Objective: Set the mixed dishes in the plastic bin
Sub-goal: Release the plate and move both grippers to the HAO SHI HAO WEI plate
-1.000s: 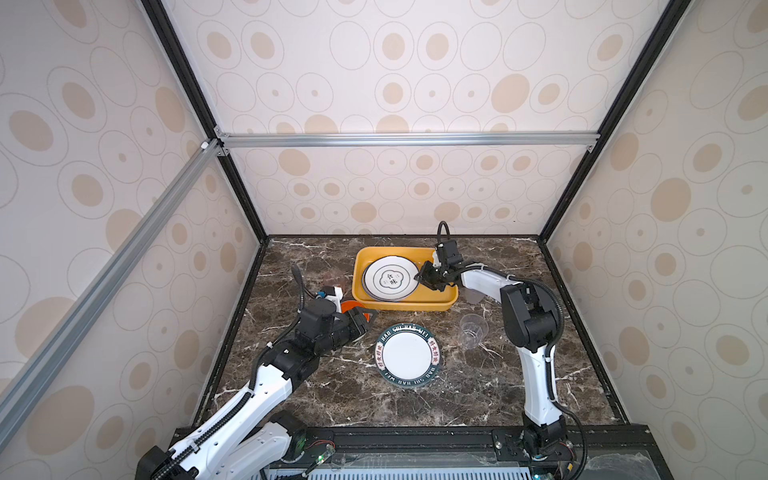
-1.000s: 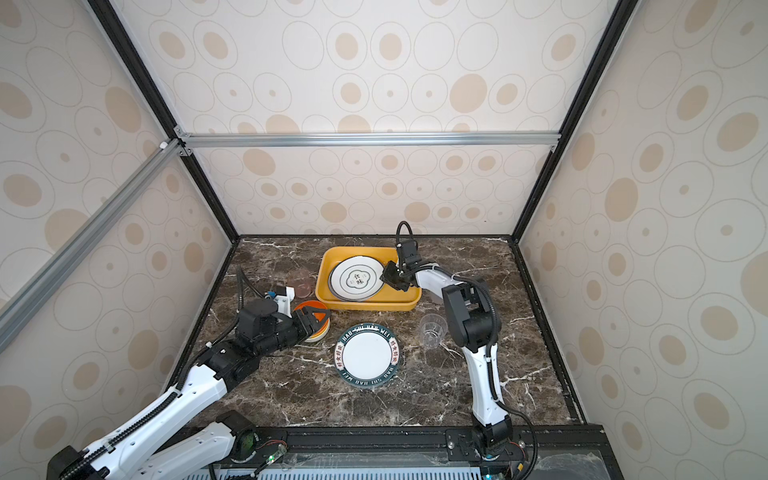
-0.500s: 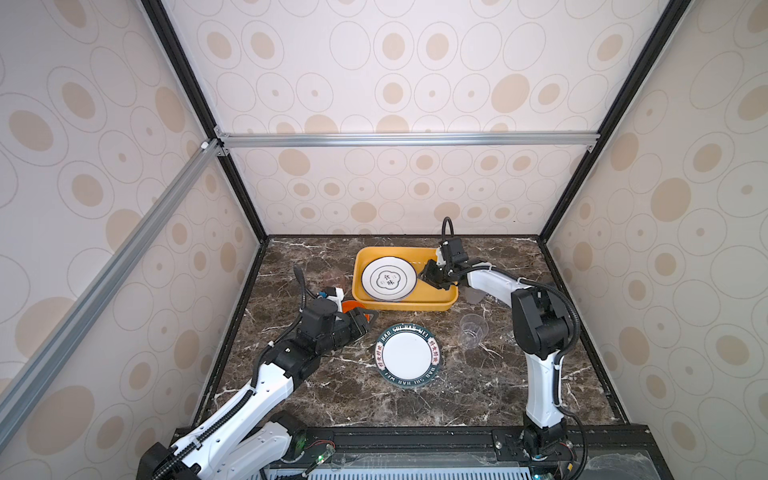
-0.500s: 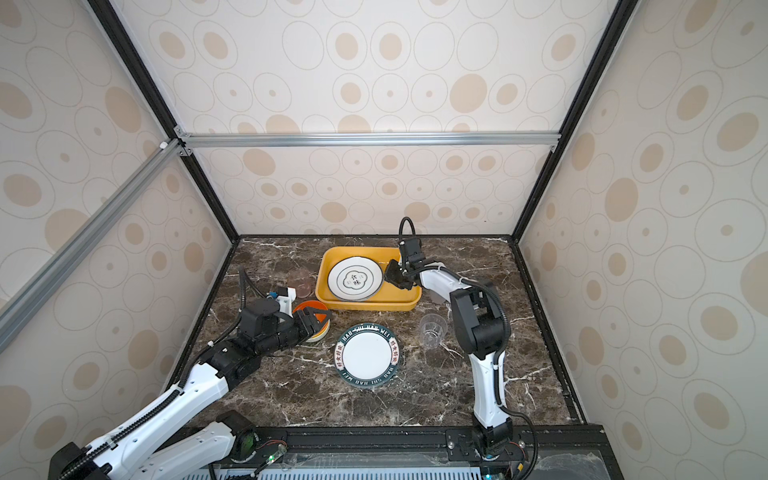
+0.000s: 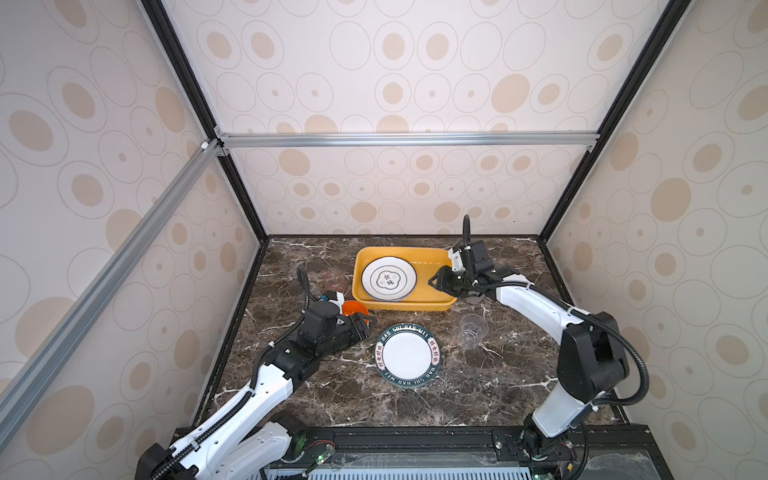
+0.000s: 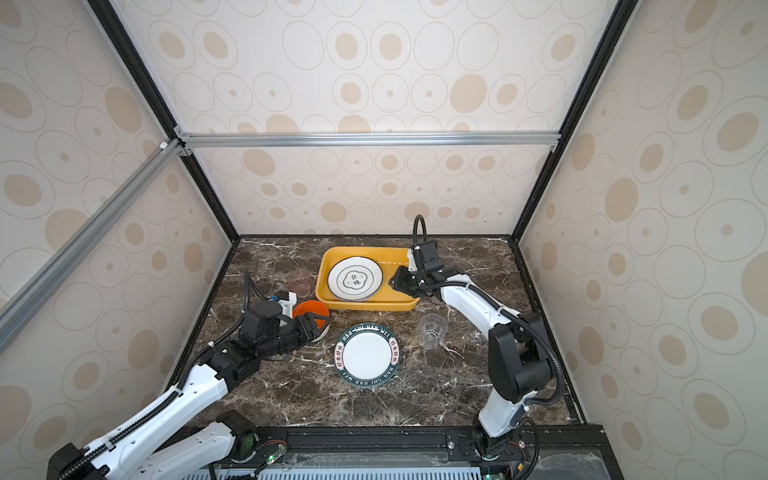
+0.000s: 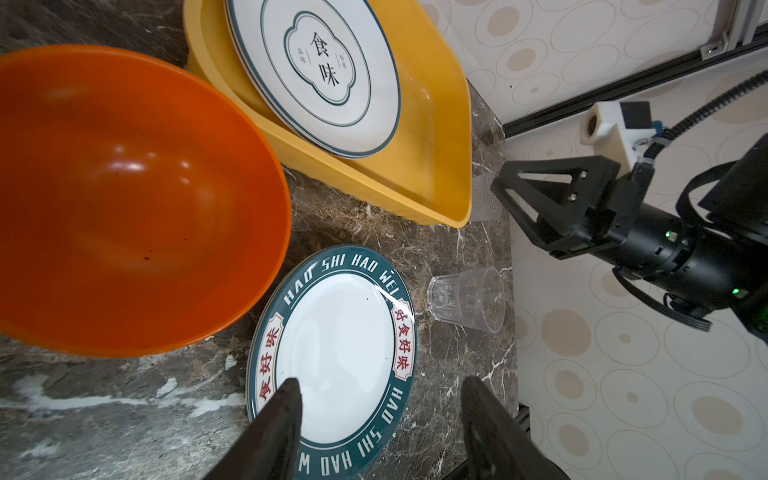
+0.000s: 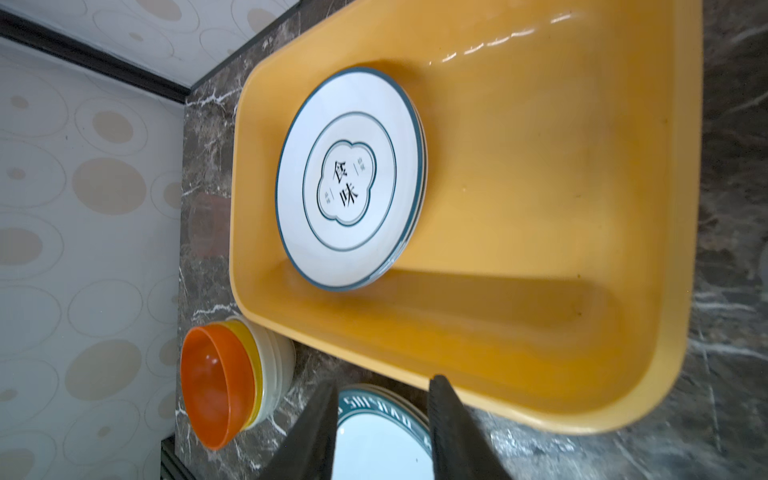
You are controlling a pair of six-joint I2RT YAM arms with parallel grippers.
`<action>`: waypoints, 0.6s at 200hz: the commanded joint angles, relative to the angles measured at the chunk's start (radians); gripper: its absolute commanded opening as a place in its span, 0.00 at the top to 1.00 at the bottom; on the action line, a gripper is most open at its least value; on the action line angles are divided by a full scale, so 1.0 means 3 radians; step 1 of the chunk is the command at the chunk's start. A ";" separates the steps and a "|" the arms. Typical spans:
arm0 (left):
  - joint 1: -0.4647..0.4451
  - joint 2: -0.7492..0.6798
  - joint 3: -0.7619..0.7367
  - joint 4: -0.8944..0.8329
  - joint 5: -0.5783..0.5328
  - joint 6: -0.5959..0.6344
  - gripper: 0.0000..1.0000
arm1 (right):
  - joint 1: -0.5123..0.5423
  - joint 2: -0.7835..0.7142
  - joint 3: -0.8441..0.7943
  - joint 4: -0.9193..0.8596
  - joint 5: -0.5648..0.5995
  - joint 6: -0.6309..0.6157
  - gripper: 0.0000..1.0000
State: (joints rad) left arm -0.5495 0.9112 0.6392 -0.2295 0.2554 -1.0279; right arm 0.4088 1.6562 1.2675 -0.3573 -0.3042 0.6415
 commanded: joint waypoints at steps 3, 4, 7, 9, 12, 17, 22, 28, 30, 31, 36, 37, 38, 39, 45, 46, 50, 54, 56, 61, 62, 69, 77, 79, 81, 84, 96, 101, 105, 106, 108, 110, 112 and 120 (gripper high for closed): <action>-0.0170 0.0056 -0.0014 -0.0076 -0.0151 0.0036 0.38 | 0.0046 -0.0311 -0.0247 -0.0251 -0.0034 -0.0166 0.58; -0.0179 0.0061 -0.0014 -0.0077 -0.0154 0.0036 0.38 | 0.0047 -0.0326 -0.0260 -0.0251 -0.0034 -0.0170 0.57; -0.0202 0.0072 -0.0013 -0.0082 -0.0175 0.0036 0.38 | 0.0053 -0.0363 -0.0291 -0.0266 -0.0028 -0.0179 0.56; -0.0220 0.0085 -0.0013 -0.0090 -0.0186 0.0035 0.38 | 0.0054 -0.0389 -0.0316 -0.0273 -0.0033 -0.0187 0.56; -0.0242 0.0103 -0.0010 -0.0103 -0.0204 0.0036 0.38 | 0.0060 -0.0422 -0.0349 -0.0286 -0.0029 -0.0197 0.56; -0.0278 0.0132 -0.0001 -0.0128 -0.0233 0.0044 0.38 | 0.0068 -0.0478 -0.0402 -0.0305 -0.0033 -0.0212 0.54; -0.0319 0.0166 0.0009 -0.0163 -0.0263 0.0050 0.38 | 0.0078 -0.0534 -0.0452 -0.0319 -0.0037 -0.0223 0.54; -0.0366 0.0194 0.0016 -0.0206 -0.0305 0.0051 0.38 | 0.0086 -0.0592 -0.0506 -0.0345 -0.0034 -0.0246 0.53; -0.0374 0.0206 0.0021 -0.0218 -0.0317 0.0051 0.38 | 0.0089 -0.0612 -0.0520 -0.0359 -0.0033 -0.0249 0.53; -0.0384 0.0210 0.0021 -0.0225 -0.0327 0.0051 0.38 | 0.0094 -0.0620 -0.0529 -0.0366 -0.0031 -0.0255 0.53; -0.0422 0.0230 0.0018 -0.0254 -0.0366 0.0051 0.38 | 0.0106 -0.0661 -0.0566 -0.0394 -0.0021 -0.0269 0.52; -0.0430 0.0233 0.0022 -0.0258 -0.0374 0.0049 0.38 | 0.0108 -0.0670 -0.0572 -0.0397 -0.0020 -0.0270 0.52; -0.0437 0.0237 0.0020 -0.0263 -0.0380 0.0047 0.38 | 0.0109 -0.0677 -0.0581 -0.0398 -0.0017 -0.0274 0.52; -0.0445 0.0239 0.0018 -0.0268 -0.0388 0.0047 0.38 | 0.0112 -0.0685 -0.0588 -0.0401 -0.0015 -0.0275 0.52; -0.0486 0.0254 0.0013 -0.0291 -0.0415 0.0032 0.38 | 0.0127 -0.0727 -0.0629 -0.0427 -0.0014 -0.0297 0.52; -0.0490 0.0255 0.0015 -0.0292 -0.0421 0.0029 0.38 | 0.0131 -0.0733 -0.0635 -0.0429 -0.0011 -0.0300 0.52; -0.0517 0.0267 0.0009 -0.0295 -0.0440 0.0013 0.38 | 0.0140 -0.0750 -0.0652 -0.0445 -0.0008 -0.0304 0.52; -0.0540 0.0275 -0.0001 -0.0299 -0.0451 0.0002 0.38 | 0.0155 -0.0772 -0.0673 -0.0450 -0.0003 -0.0301 0.52; -0.0553 0.0279 -0.0005 -0.0299 -0.0462 -0.0006 0.38 | 0.0164 -0.0785 -0.0695 -0.0458 -0.0007 -0.0307 0.52; -0.0584 0.0293 -0.0017 -0.0305 -0.0482 -0.0026 0.39 | 0.0181 -0.0807 -0.0723 -0.0456 -0.0006 -0.0311 0.52; -0.0590 0.0295 -0.0020 -0.0307 -0.0485 -0.0031 0.39 | 0.0184 -0.0812 -0.0730 -0.0456 -0.0007 -0.0312 0.52; -0.0633 0.0320 -0.0033 -0.0307 -0.0512 -0.0054 0.39 | 0.0211 -0.0830 -0.0766 -0.0459 0.0001 -0.0322 0.52; -0.0680 0.0359 -0.0047 -0.0304 -0.0542 -0.0075 0.39 | 0.0244 -0.0837 -0.0795 -0.0472 0.0025 -0.0333 0.52; -0.0692 0.0371 -0.0049 -0.0299 -0.0552 -0.0078 0.39 | 0.0255 -0.0837 -0.0801 -0.0475 0.0029 -0.0332 0.52; -0.0706 0.0380 -0.0052 -0.0299 -0.0562 -0.0083 0.39 | 0.0264 -0.0837 -0.0810 -0.0482 0.0042 -0.0335 0.52; -0.0725 0.0397 -0.0050 -0.0296 -0.0572 -0.0086 0.40 | 0.0272 -0.0832 -0.0816 -0.0486 0.0060 -0.0335 0.52; -0.0780 0.0478 -0.0054 -0.0296 -0.0628 -0.0109 0.40 | 0.0325 -0.0813 -0.0855 -0.0476 0.0103 -0.0325 0.51; -0.0796 0.0504 -0.0055 -0.0282 -0.0639 -0.0116 0.40 | 0.0341 -0.0798 -0.0868 -0.0468 0.0112 -0.0321 0.51; -0.0813 0.0534 -0.0058 -0.0272 -0.0649 -0.0122 0.40 | 0.0364 -0.0786 -0.0879 -0.0462 0.0122 -0.0314 0.51; -0.0817 0.0541 -0.0062 -0.0268 -0.0650 -0.0125 0.40 | 0.0370 -0.0781 -0.0877 -0.0461 0.0123 -0.0313 0.51; -0.0827 0.0552 -0.0061 -0.0265 -0.0658 -0.0127 0.40 | 0.0377 -0.0773 -0.0884 -0.0458 0.0127 -0.0313 0.51; -0.0831 0.0566 -0.0060 -0.0258 -0.0664 -0.0127 0.40 | 0.0388 -0.0765 -0.0885 -0.0459 0.0131 -0.0315 0.51; -0.0838 0.0576 -0.0064 -0.0254 -0.0666 -0.0134 0.40 | 0.0397 -0.0761 -0.0883 -0.0460 0.0140 -0.0320 0.51; -0.0856 0.0614 -0.0080 -0.0234 -0.0682 -0.0146 0.41 | 0.0441 -0.0728 -0.0886 -0.0461 0.0176 -0.0318 0.51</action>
State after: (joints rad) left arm -0.7830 1.0657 0.6254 -0.2897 0.1051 -1.0447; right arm 0.5072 1.4227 1.0145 -0.4759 -0.2886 0.5587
